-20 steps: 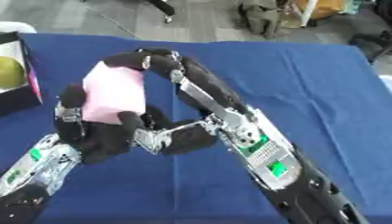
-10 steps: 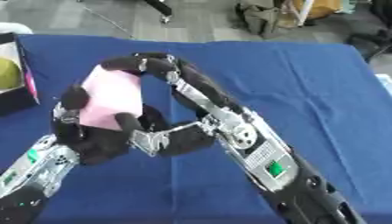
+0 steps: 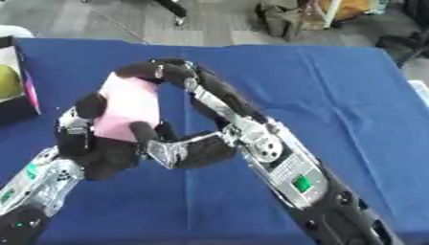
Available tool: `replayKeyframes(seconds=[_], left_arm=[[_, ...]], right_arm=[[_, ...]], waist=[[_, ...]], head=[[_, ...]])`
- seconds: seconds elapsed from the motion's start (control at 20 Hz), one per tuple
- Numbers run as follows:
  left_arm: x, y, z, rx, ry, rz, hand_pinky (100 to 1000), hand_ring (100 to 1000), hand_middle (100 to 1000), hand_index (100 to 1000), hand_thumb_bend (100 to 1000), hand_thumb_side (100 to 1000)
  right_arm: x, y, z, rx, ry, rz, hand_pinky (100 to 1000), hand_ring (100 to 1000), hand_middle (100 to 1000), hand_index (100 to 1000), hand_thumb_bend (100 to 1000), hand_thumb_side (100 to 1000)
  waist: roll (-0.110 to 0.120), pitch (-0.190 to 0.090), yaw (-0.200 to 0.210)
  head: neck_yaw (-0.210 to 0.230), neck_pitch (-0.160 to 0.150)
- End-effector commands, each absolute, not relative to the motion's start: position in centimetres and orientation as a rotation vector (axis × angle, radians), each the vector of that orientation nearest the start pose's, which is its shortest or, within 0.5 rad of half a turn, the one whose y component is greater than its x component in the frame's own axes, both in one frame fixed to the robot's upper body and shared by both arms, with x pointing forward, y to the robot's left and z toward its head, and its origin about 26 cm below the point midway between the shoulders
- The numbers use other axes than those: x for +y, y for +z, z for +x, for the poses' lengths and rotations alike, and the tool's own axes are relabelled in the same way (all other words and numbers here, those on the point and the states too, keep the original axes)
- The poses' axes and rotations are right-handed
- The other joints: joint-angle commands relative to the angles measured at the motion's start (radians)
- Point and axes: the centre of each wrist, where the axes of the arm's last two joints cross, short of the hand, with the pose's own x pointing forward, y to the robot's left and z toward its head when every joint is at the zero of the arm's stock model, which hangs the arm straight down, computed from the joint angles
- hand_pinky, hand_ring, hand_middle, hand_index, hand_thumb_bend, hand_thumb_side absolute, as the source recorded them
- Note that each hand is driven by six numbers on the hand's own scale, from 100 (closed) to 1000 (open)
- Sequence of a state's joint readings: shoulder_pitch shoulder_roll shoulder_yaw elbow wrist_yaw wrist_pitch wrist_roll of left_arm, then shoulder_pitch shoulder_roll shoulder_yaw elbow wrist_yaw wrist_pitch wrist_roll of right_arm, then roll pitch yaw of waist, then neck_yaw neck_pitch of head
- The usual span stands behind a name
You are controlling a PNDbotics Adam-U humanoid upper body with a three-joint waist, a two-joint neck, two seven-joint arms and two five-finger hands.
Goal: Pick up the objects with one hand, pass them to the other hand, and then place them into the box on the other side of the table.
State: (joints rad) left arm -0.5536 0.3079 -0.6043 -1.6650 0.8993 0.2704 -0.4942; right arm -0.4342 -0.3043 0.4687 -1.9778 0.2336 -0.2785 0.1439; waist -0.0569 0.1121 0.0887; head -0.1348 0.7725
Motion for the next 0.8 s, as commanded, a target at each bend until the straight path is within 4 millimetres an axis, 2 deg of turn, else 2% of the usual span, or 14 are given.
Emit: replayKeyframes(seconds=[0.05, 0.35, 0.8], left_arm=[[10.75, 14.1, 32.85, -1.274, -0.825, -1.309, 810, 720, 517, 567, 398, 655], [10.56, 14.15, 32.75, -1.272, -0.778, -1.275, 785, 670, 457, 507, 357, 668], [10.42, 14.22, 32.64, -1.263, -0.735, -1.256, 772, 652, 438, 489, 326, 685]], right_arm=[[-13.27, 19.35, 28.12, 3.172, -1.465, -0.294, 766, 773, 564, 823, 100, 329], [-13.32, 19.32, 28.13, 3.156, -1.492, -0.281, 783, 778, 576, 814, 100, 339], [-13.39, 19.25, 28.13, 3.093, -1.543, -0.272, 820, 804, 611, 832, 100, 470]], waist=[[0.003, -0.014, 0.001], [0.001, -0.014, 0.002], [0.0, -0.017, 0.002]], head=[[-0.001, -0.002], [0.002, -0.002], [0.006, -0.002]])
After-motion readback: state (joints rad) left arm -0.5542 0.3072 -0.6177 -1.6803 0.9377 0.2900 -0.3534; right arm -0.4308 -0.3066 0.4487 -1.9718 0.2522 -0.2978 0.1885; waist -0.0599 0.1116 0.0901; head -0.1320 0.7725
